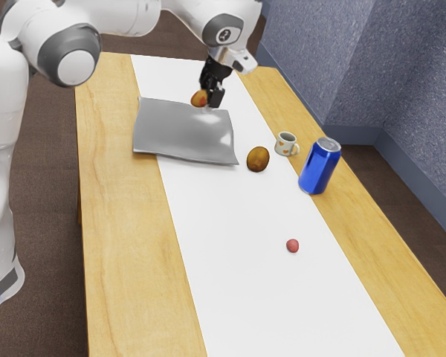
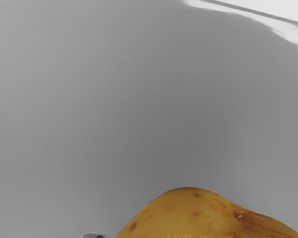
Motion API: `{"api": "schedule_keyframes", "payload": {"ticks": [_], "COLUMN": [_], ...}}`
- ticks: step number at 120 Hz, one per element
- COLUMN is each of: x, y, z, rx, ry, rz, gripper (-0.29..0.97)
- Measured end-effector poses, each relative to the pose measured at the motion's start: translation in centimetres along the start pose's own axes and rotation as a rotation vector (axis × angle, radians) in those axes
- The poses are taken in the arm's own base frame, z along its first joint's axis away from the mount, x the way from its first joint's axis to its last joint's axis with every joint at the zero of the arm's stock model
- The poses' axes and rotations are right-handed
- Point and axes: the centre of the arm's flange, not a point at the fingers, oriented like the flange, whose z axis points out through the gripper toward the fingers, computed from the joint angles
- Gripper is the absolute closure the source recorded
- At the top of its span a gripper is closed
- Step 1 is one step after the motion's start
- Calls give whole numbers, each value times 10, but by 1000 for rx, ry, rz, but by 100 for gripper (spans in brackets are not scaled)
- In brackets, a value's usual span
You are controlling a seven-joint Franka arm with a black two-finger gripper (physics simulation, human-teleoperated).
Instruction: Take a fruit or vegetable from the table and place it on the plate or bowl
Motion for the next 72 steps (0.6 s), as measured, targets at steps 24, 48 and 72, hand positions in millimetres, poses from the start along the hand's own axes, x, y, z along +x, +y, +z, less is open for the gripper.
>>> {"api": "schedule_keyframes", "payload": {"ticks": [24,48,72], "x": [1,0,-5], "y": [1,-1,-6], "z": [1,2,3], "rx": [-18,-36,-64], "ry": [7,9,7], "rz": [-38,-73,-107], "gripper": [12,3,1]}}
